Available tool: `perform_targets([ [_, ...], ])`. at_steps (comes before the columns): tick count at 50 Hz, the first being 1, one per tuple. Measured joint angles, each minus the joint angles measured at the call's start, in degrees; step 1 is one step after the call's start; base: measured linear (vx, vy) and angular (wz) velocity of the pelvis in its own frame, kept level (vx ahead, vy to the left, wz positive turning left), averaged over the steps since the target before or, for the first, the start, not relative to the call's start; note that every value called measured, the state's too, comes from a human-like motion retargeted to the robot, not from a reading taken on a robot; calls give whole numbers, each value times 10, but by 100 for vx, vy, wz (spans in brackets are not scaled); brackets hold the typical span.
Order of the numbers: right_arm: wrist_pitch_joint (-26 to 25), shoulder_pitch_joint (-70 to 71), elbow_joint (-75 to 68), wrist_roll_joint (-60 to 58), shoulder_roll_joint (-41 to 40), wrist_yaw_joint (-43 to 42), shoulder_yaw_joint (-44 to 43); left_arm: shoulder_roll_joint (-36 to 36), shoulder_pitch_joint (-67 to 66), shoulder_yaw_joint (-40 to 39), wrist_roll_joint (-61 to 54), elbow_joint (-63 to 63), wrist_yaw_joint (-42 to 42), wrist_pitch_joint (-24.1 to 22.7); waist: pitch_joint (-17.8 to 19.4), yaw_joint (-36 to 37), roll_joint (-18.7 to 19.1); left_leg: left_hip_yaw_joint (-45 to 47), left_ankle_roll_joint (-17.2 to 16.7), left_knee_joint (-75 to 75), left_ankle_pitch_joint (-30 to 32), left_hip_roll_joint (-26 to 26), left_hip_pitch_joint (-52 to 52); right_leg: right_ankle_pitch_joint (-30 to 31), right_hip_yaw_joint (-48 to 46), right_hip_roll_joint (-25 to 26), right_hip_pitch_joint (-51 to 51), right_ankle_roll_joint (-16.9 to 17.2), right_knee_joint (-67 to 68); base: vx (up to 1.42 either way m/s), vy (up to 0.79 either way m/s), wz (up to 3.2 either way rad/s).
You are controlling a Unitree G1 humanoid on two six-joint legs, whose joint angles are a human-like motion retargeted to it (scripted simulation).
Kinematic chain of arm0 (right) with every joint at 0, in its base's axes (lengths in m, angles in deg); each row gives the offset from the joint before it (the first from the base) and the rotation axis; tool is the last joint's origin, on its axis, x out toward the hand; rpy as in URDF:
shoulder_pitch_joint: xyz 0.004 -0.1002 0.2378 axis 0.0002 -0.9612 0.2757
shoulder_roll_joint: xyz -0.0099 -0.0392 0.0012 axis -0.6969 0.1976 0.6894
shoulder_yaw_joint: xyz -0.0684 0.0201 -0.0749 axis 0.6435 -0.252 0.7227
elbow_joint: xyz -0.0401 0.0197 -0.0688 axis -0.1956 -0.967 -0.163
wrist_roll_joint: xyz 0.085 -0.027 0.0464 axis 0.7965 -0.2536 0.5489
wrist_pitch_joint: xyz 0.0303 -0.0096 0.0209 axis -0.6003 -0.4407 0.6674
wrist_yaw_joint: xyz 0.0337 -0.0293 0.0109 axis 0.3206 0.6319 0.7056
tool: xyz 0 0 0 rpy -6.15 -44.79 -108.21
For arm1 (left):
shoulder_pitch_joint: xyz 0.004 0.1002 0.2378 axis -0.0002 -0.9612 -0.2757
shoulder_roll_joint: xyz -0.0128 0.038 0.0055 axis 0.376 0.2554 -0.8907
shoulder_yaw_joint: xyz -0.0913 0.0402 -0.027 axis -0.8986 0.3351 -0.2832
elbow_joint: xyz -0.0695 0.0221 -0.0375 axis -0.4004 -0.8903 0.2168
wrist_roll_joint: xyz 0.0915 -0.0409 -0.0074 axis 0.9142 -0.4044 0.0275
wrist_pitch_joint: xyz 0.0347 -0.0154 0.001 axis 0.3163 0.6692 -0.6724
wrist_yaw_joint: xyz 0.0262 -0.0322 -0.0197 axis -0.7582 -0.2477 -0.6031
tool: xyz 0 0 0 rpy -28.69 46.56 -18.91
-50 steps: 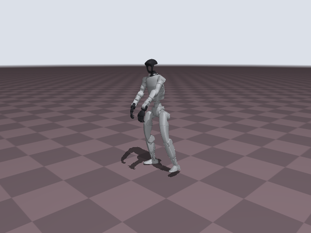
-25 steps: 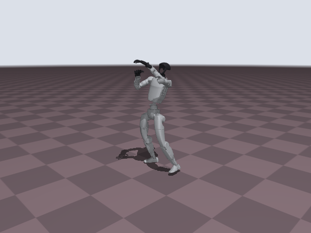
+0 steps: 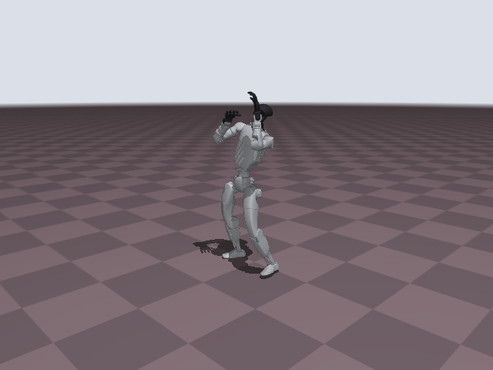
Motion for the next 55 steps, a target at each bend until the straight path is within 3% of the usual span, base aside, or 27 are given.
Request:
perform_targets([
  [10, 33, 49, -35, -7, 6, -91, 35, -10, 9, 37, 6, -8, -78, -42, 152, 40, -14, -42, -2, -25, 37, -12, -65, 30, 34, -15, -138, -25, 141, -22, 10, 30],
  [18, 56, 69, -65, -11, 10, -135, 49, -18, 46, 60, -17, -97, -133, -78, 279, 64, -3, -76, -2, -38, 65, -34, -109, 18, -21, -36, -146, -44, 39, -21, -7, 38],
  [25, 49, 57, -81, -13, 11, -122, 48, -17, 78, 45, -29, -125, -141, -65, 341, 54, 20, -97, 2, -52, 90, -27, -129, 12, -20, -23, -159, -51, 30, -18, -18, 15],
  [35, 59, 68, -93, -23, -7, -103, 65, 29, 104, 20, -18, -186, -157, -49, 374, 14, 55, -98, 4, 55, 45, 20, -161, -52, -21, -35, -233, -44, 212, -9, -25, -30],
  [45, 56, 88, -110, -24, -43, -42, 103, 87, 72, 7, -25, -227, -97, -21, 372, -67, 75, -97, 49, 205, -42, 49, -152, -154, 48, -11, -278, -66, 385, 5, -19, -57],
  [50, 37, 76, -95, -27, -48, 11, 106, 78, 56, -18, -8, -188, -50, 14, 362, -120, 93, -81, 67, 250, -69, 62, -134, -175, 75, 8, -279, -63, 415, 11, -5, -65],
  [55, 29, 60, -78, -35, -53, 50, 112, 53, 15, -59, 18, -87, -34, 21, 346, -186, 121, -52, 80, 278, -83, 76, -120, -178, 101, 26, -285, -54, 421, 11, 4, -65],
])
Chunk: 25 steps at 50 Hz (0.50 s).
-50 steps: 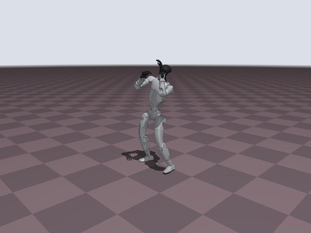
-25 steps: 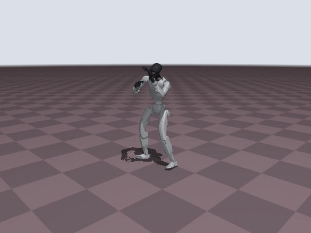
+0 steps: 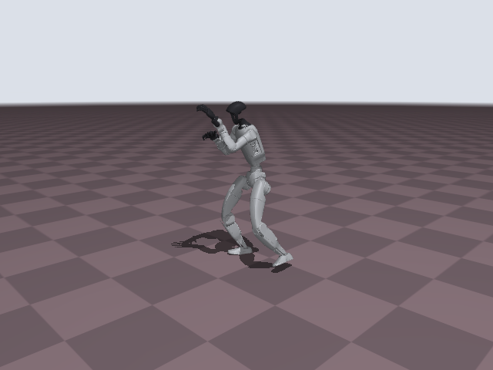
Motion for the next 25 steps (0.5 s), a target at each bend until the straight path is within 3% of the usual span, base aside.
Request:
perform_targets([
  [8, -2, -44, 21, -4, -14, 19, 0, -27, -34, -26, 20, 152, 16, -19, -9, -99, 65, 56, 16, 14, -4, 14, 12, 25, 38, 23, -6, 16, -40, 7, 14, -56],
  [15, 1, -60, -1, -14, -23, 8, 16, 13, 0, 17, 12, 54, 9, -12, -3, -141, 110, 100, 7, -14, 3, 10, 28, 75, 63, 19, -1, 33, -116, -1, 22, -34],
  [18, 7, -51, -15, -12, -29, -7, 31, 34, 18, 44, -9, -17, -15, -16, 3, -145, 110, 84, -23, -24, 37, -6, 27, 104, 73, 11, 9, 28, -161, -8, 24, -16],
  [22, 33, -33, -35, 5, -31, -61, 55, 63, 48, 102, -57, -122, -93, -64, 11, -136, 91, 15, -75, -43, 84, -53, 14, 147, 80, -9, 31, 14, -231, -13, 26, 10],
  [25, 55, -13, -50, 17, -20, -106, 67, 85, 81, 154, -93, -193, -164, -114, 15, -131, 68, 30, -76, -82, 80, -44, 2, 175, 71, -41, 45, 12, -277, -16, 29, 68],
])
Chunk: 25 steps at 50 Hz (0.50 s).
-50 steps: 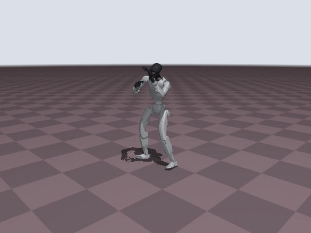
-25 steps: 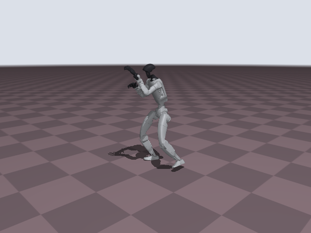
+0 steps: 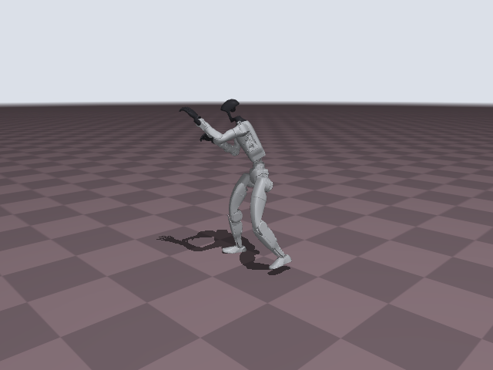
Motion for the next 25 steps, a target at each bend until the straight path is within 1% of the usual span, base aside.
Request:
perform_targets([
  [3, 11, 25, -8, 2, 15, -31, 8, 19, 35, 44, -31, -45, -52, -33, 4, 3, -14, 91, 23, -56, 21, 58, -7, 20, -24, -32, 3, 0, -25, -16, 32, 99],
  [5, 16, 45, -13, 2, 22, -50, 14, 30, 64, 72, -51, -72, -87, -51, 9, 13, -21, 126, 28, -86, 53, 77, -10, 33, -38, -48, 4, -3, -37, -14, 34, 84],
  [8, 23, 70, -20, 1, 24, -71, 18, 34, 107, 111, -66, -98, -134, -71, 12, 40, -35, 109, 16, -97, 75, 59, -33, 45, -55, -71, 1, -8, -50, -11, 34, 78],
  [10, 25, 83, -24, -2, 22, -80, 19, 30, 129, 128, -66, -103, -153, -77, 14, 63, -44, 89, 5, -90, 68, 40, -56, 49, -68, -86, 1, -13, -54, -8, 32, 87],
  [13, 21, 101, -35, -10, 16, -87, 23, 15, 151, 136, -65, -94, -163, -80, 18, 104, -54, 67, 5, -70, 56, 15, -97, 47, -90, -108, 2, -25, -54, -5, 27, 98],
  [19, 6, 140, -56, -17, 6, -89, 37, -13, 156, 115, -66, -34, -155, -79, 22, 210, -69, 18, 19, -50, 54, -36, -165, 42, -147, -142, 13, -45, -50, 3, 18, 102],
  [22, 0, 159, -63, -12, -2, -83, 44, -20, 144, 98, -72, 8, -142, -78, 22, 269, -81, -3, 16, -53, 54, -58, -186, 43, -185, -154, 29, -44, -56, 12, 11, 95],
  [25, -8, 176, -68, -8, -10, -74, 51, -27, 122, 76, -85, 54, -121, -79, 22, 327, -95, -19, 6, -62, 52, -77, -198, 44, -227, -161, 51, -38, -68, 18, 9, 89],
])
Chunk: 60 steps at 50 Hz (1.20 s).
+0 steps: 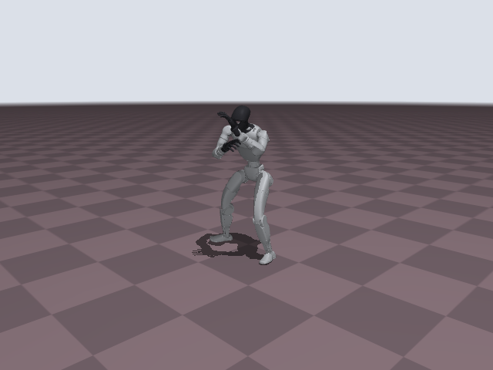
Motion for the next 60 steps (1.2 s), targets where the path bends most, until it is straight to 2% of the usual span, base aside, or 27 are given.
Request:
perform_targets([
  [6, -14, 24, 4, -14, -9, 41, 23, -17, -61, -60, -3, 98, 65, 10, -1, 112, -25, -21, -31, -21, -11, -31, -10, 1, -76, -4, 52, 17, -31, 24, 7, 81],
  [11, -26, 31, 23, -26, -10, 79, 60, -38, -108, -109, 43, 182, 137, 59, 0, 208, -40, -3, -51, -20, -26, -45, -13, 19, -116, -12, 87, 37, -58, 27, 10, 51],
  [15, -36, 51, 45, -30, 5, 93, 112, -45, -141, -133, 93, 229, 185, 112, 0, 280, -41, 43, -57, -7, -37, -41, -18, 45, -94, -19, 92, 50, -85, 22, 13, 5],
  [19, -37, 127, 66, -22, 42, 101, 187, -22, -145, -119, 124, 224, 207, 151, 0, 303, -27, 77, -46, 0, -42, -38, -20, 68, -29, -20, 72, 53, -111, 10, 17, -32],
  [21, -32, 184, 73, -9, 60, 105, 228, -3, -105, -85, 113, 166, 210, 160, 0, 285, -14, 89, -40, -2, -41, -37, -19, 82, -3, -19, 59, 54, -120, -1, 20, -47],
  [23, -18, 249, 72, 17, 71, 94, 267, 23, -13, -13, 55, 23, 174, 151, 0, 247, 3, 98, -35, -7, -36, -37, -18, 99, 11, -17, 44, 56, -124, -7, 23, -47],
  [25, 8, 315, 58, 51, 75, 60, 303, 46, 127, 124, -72, -230, 87, 99, 0, 193, 21, 106, -28, -16, -27, -40, -18, 121, 16, -15, 28, 59, -128, -11, 25, -38],
  [27, 33, 373, 33, 96, 66, 9, 326, 49, 274, 361, -239, -542, 42, 1, 0, 126, 36, 114, -16, -28, -15, -46, -21, 145, 21, -14, 7, 70, -133, -12, 27, -30],
  [28, 42, 392, 22, 112, 55, -4, 333, 55, 297, 448, -299, -656, 72, -35, 0, 88, 46, 117, -7, -35, -8, -51, -23, 159, 27, -12, -4, 81, -139, -11, 26, -35],
  [30, 55, 403, 4, 126, 61, -20, 356, 70, 274, 477, -337, -799, 161, -67, 0, 38, 100, 123, -2, -49, 1, -52, -20, 165, 45, 1, -27, 105, -144, -9, 27, -46],
  [31, 58, 396, -3, 123, 64, -24, 352, 88, 256, 477, -335, -821, 178, -76, 0, 14, 123, 124, 6, -57, 4, -57, -19, 170, 57, 6, -40, 93, -145, -6, 33, -51],
  [32, 62, 387, -7, 118, 66, -31, 347, 111, 235, 477, -332, -833, 181, -88, 0, -8, 144, 126, 14, -65, 7, -62, -18, 179, 69, 11, -54, 84, -147, -3, 35, -61],
  [35, 73, 339, -6, 101, 68, -78, 303, 203, 174, 477, -308, -780, 84, -131, 0, -58, 181, 143, 34, -94, 18, -72, -13, 224, 100, 25, -104, 77, -157, -2, 31, -96],
  [37, 75, 292, 2, 97, 66, -99, 254, 245, 153, 477, -305, -746, 48, -136, 0, -76, 183, 162, 42, -113, 24, -79, -9, 247, 99, 30, -134, 79, -163, 0, 29, -124],
  [40, 67, 215, 10, 102, 52, -116, 188, 270, 141, 477, -355, -744, 40, -125, 0, -92, 169, 197, 49, -138, 30, -86, -5, 267, 77, 34, -167, 78, -169, 3, 25, -132],
  [44, 56, 122, 25, 113, 29, -131, 120, 258, 154, 477, -442, -755, 2, -114, 0, -111, 137, 240, 53, -144, 32, -90, 1, 271, 47, 31, -181, 77, -178, 7, 16, -112],
  [47, 56, 67, 41, 121, 24, -134, 92, 243, 152, 477, -449, -731, -38, -118, 0, -128, 120, 260, 57, -132, 28, -87, 9, 272, 45, 29, -180, 76, -182, 12, 8, -84],
  [55, 75, -45, 88, 145, 30, -112, 44, 221, 162, 472, -347, -555, -79, -140, 0, -166, 101, 280, 68, -106, 17, -49, 52, 261, 96, 59, -215, 49, -97, 17, 1, -68],
  [58, 83, -91, 102, 144, 36, -100, 21, 214, 160, 460, -287, -470, -67, -139, 0, -182, 95, 287, 59, -107, 16, -43, 75, 213, 83, 73, -229, 55, -84, 22, -9, -26],
  [60, 89, -125, 110, 140, 40, -93, 5, 206, 155, 449, -243, -415, -55, -136, 0, -198, 86, 292, 47, -112, 12, -50, 95, 169, 52, 78, -224, 76, -112, 26, -16, 13],
])
